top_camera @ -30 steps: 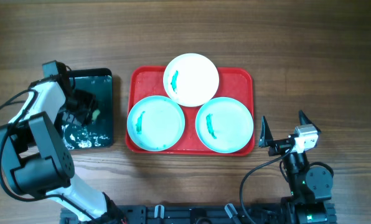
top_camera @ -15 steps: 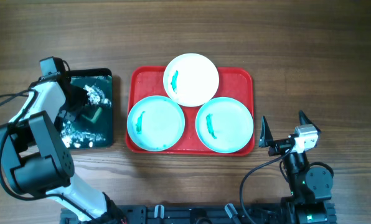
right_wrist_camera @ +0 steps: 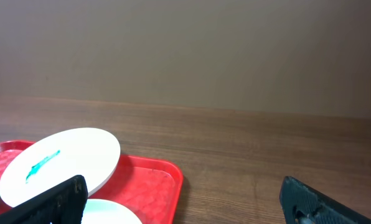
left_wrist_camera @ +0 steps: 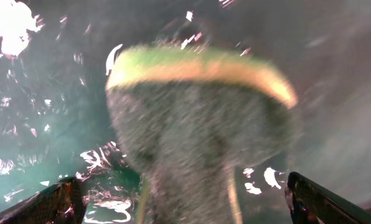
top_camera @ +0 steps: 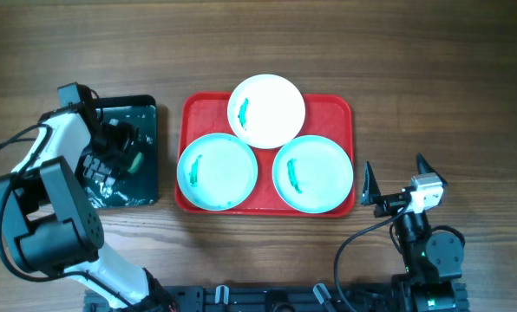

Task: Clean dirty plates on tray and stack at the side
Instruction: 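Dip and rub the held sponge in the black tray's water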

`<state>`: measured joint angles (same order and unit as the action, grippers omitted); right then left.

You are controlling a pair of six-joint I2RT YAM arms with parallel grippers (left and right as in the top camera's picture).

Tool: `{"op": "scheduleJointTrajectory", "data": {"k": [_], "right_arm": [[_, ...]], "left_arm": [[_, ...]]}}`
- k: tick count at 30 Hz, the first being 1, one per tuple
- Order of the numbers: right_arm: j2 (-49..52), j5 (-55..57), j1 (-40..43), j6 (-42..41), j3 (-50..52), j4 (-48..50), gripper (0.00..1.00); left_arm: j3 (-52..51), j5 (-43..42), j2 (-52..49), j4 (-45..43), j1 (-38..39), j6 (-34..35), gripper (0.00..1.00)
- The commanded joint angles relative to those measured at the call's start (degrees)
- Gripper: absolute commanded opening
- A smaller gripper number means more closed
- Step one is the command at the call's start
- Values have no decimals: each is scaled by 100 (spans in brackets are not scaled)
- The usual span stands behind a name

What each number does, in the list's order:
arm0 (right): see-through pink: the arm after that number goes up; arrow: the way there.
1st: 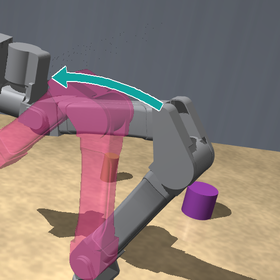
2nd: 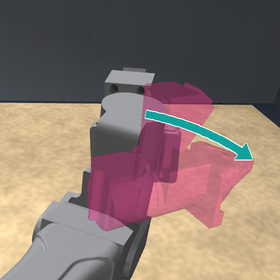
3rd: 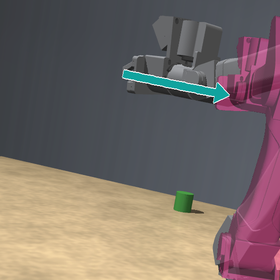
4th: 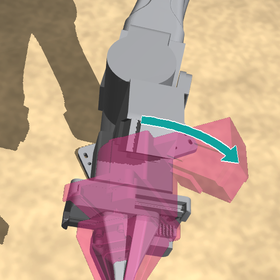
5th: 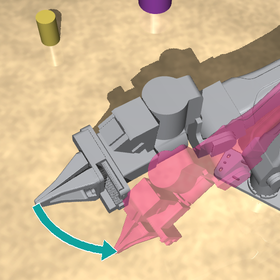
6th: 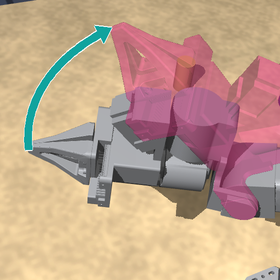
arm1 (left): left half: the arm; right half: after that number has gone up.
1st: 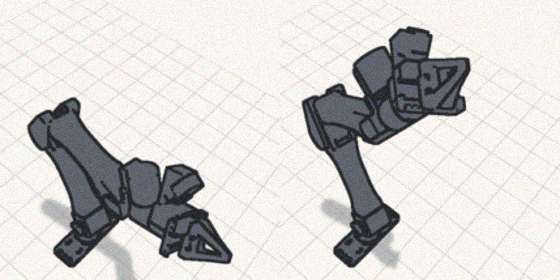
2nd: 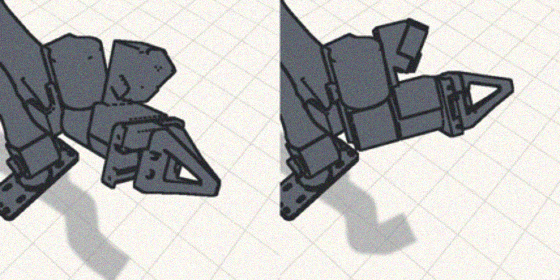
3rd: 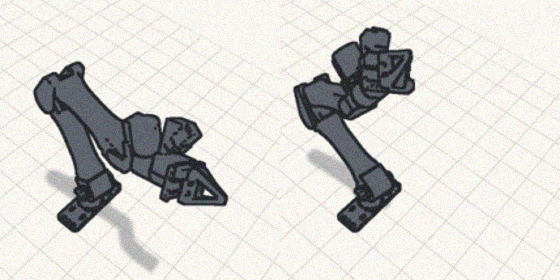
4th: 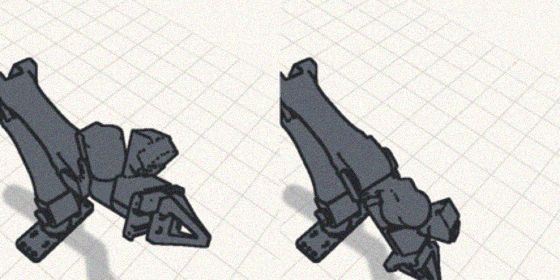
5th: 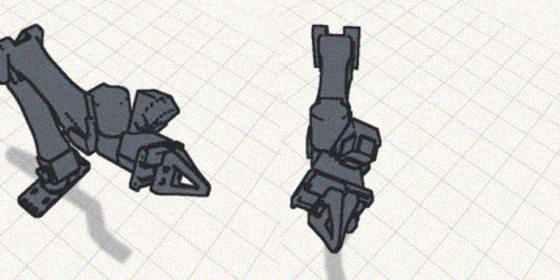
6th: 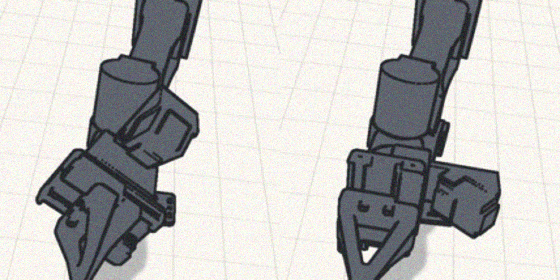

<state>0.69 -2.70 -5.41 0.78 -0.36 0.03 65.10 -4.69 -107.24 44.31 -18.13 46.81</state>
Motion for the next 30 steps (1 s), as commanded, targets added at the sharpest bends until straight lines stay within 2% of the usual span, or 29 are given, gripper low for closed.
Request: {"op": "scheduleJointTrajectory", "data": {"k": [1,2,4,5,8,9,10,14,16,22,24,26,27,28,29,30], "right_arm": [[-26,52,15,59,7,13,100],[-26,52,15,59,7,13,100],[-26,52,15,59,7,13,100],[-26,52,15,59,7,13,100],[-26,52,15,59,7,13,100],[-26,52,15,59,7,13,100],[-26,52,15,59,7,13,100],[-26,52,15,61,7,13,100],[-26,52,15,61,7,13,100],[-26,52,15,59,7,13,100],[-26,52,15,59,7,13,100],[-26,52,15,61,7,13,100],[-26,52,15,59,7,13,100],[-26,52,15,59,7,13,100],[-26,52,15,59,7,13,100],[-26,52,15,59,7,11,100]], "left_arm": [[-136,-612,-164,302,-13,-7,97],[-136,-623,-164,334,-13,-7,69],[-136,-623,-164,332,-13,-4,32],[-136,-619,-164,326,-15,-4,4],[-136,-588,-164,179,-15,-4,5],[-136,-468,-164,55,-15,-4,47],[-136,-278,-164,-127,-15,-4,100],[-136,444,-164,-557,-15,-4,100],[-136,461,-164,-603,-15,-7,98],[-136,455,-164,-551,-15,-4,50],[-136,382,-164,-544,-15,-4,29],[-133,160,-162,-531,-15,-7,27],[-133,9,-153,-529,-15,-7,17],[-133,-57,-116,-514,-15,-7,20],[-133,-68,-85,-505,-15,-7,45],[-133,-85,-74,-490,-15,-7,83]]}}
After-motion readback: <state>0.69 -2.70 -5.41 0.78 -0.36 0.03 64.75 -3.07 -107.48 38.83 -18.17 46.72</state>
